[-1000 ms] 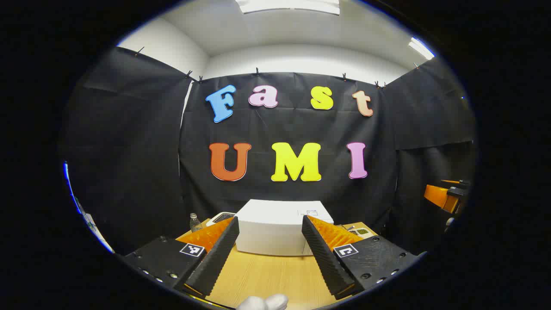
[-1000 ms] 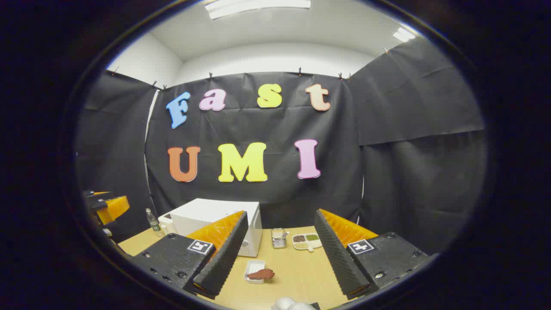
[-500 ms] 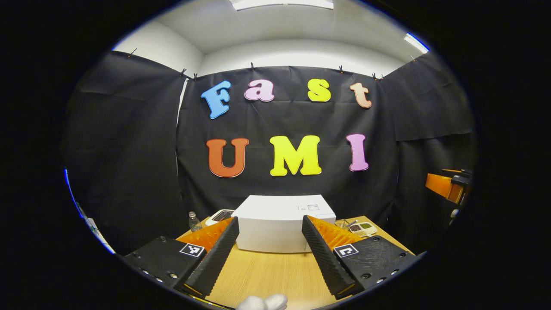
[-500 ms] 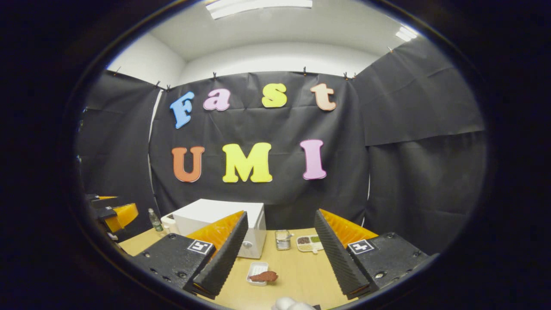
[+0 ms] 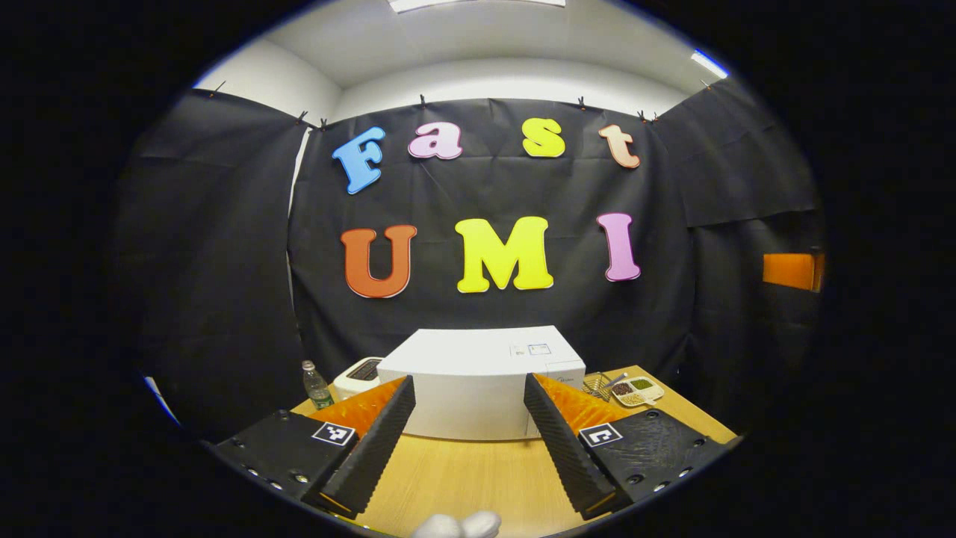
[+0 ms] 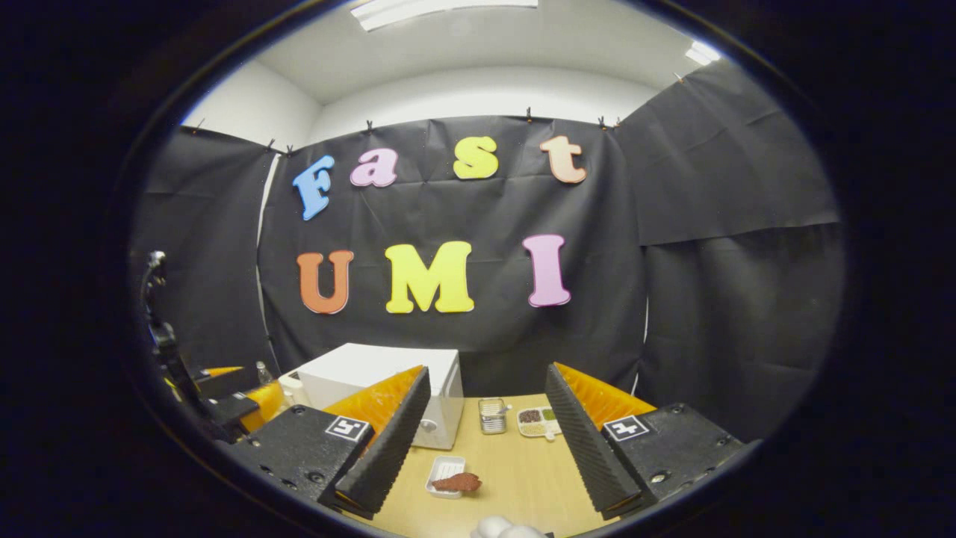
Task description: Open the microwave oven with the left hand, put the food in, and close the microwave oven.
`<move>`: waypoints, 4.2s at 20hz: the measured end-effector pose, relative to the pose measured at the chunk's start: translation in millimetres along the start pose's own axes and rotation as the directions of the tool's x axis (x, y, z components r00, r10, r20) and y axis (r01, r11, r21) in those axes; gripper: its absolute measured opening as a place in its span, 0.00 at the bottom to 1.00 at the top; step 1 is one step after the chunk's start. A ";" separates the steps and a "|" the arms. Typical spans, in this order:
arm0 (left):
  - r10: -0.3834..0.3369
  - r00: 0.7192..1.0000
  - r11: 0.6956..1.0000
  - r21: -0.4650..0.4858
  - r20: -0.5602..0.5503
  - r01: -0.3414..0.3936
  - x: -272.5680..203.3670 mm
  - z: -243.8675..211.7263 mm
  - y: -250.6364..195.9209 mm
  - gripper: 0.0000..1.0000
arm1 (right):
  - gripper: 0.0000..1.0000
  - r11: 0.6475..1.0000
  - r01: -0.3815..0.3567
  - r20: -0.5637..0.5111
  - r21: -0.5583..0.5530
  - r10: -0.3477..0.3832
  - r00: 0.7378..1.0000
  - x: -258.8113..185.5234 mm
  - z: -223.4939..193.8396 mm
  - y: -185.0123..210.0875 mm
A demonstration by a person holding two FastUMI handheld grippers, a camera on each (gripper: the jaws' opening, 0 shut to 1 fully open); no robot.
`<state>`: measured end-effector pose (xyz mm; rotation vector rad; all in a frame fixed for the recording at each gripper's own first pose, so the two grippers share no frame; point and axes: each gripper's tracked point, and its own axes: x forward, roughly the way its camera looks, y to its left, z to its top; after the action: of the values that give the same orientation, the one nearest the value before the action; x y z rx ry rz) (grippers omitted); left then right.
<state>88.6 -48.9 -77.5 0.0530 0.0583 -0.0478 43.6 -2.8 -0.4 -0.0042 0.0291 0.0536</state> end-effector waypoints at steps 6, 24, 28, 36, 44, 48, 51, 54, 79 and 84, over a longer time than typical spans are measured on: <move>-0.051 0.998 0.999 -0.019 -0.031 0.050 85.8 -66.0 -59.9 0.94 | 0.99 0.997 0.000 -0.003 -0.072 0.000 1.000 15.8 1.1 -22.7; -0.079 0.989 0.996 -0.049 -0.124 0.073 217.8 -171.2 -91.8 0.81 | 0.99 0.989 0.048 -0.163 -0.139 -0.071 0.984 40.5 -43.9 -70.6; -0.075 0.990 0.997 -0.027 -0.117 0.072 219.6 -177.3 -90.0 0.26 | 0.96 0.988 0.053 -0.137 -0.145 -0.073 0.988 42.6 -36.1 -69.5; -0.098 0.985 0.995 -0.014 -0.144 0.097 216.4 -179.3 -87.8 0.12 | 0.96 0.988 0.060 -0.147 -0.139 -0.081 0.986 39.2 -37.0 -69.5; -0.118 0.982 0.993 -0.002 -0.149 0.119 164.5 -180.4 -73.4 0.12 | 0.96 0.990 0.034 -0.145 -0.136 -0.054 0.988 21.5 -40.7 -51.3; -0.147 0.974 0.989 -0.016 -0.171 0.146 117.2 -185.0 -49.5 0.12 | 0.96 0.993 0.013 -0.138 -0.115 -0.029 0.990 9.7 -41.9 -31.4; -0.119 0.976 0.991 0.033 -0.180 0.127 102.4 -185.8 -30.4 0.21 | 1.00 0.995 0.004 -0.142 -0.104 -0.019 0.990 0.3 -47.1 -22.4; -0.068 0.981 0.996 0.042 -0.181 0.077 102.9 -182.1 -5.9 0.72 | 0.96 0.995 0.002 -0.152 -0.103 -0.018 0.988 -6.6 -51.4 -18.9; 0.093 0.973 0.991 0.110 -0.211 -0.071 -32.7 -182.3 163.7 0.96 | 1.00 0.993 -0.097 -0.193 -0.070 0.082 0.978 -67.7 -95.5 94.0; 0.150 0.964 0.983 0.139 -0.218 -0.121 -55.0 -184.5 215.1 0.96 | 0.96 0.994 -0.091 -0.209 -0.063 0.076 0.975 -85.8 -109.4 106.8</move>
<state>33.8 178.2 -247.0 0.1877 0.2811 0.0927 -51.0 98.6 -107.6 -0.0807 0.2351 0.1387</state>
